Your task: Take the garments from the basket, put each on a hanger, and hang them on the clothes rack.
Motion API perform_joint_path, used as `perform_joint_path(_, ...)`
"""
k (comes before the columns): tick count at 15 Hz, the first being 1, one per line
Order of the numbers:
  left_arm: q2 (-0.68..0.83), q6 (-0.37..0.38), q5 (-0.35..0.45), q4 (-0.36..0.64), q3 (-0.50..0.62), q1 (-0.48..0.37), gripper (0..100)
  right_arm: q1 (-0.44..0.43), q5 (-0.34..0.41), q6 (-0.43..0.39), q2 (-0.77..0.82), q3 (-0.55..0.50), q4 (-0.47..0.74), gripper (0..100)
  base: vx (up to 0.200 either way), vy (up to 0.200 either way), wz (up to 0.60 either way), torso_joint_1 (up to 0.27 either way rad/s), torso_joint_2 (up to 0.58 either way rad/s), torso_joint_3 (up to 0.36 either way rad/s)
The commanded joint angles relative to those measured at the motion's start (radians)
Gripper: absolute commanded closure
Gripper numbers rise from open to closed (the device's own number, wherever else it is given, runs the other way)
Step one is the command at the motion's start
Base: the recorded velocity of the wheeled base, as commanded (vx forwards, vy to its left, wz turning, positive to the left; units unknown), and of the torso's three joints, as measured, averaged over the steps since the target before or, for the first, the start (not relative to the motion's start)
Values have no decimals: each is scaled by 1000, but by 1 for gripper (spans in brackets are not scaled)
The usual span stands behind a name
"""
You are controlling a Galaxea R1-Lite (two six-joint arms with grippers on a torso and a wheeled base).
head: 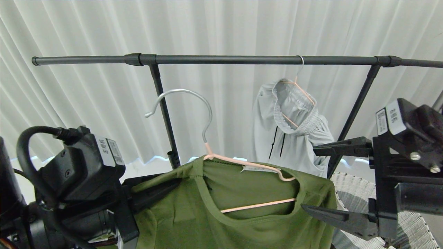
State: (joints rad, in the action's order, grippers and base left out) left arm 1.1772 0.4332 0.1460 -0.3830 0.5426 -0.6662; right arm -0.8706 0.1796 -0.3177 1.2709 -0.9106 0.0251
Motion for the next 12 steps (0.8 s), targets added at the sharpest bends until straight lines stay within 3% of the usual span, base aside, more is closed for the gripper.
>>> perform_joint_path(1, 76, 2, 0, -8, 50, -13, 100, -1, 20, -26, 74, -42, 9, 0, 0, 0, 0, 0, 0, 0)
perform_joint_path(5, 148, 6, 0, -134, 56, -16, 100, 15, 21, -40, 87, -53, 12, 0, 0, 0, 0, 0, 0, 0)
perform_joint_path(8, 145, 55, 9, -139, 28, -18, 100, 30, 24, -58, 88, -51, 13, 0, 0, 0, 0, 0, 0, 0)
perform_joint_path(12, 144, 56, 30, -139, 30, -16, 100, 30, 78, -78, 139, -67, 18, 0, 0, 0, 0, 0, 0, 0)
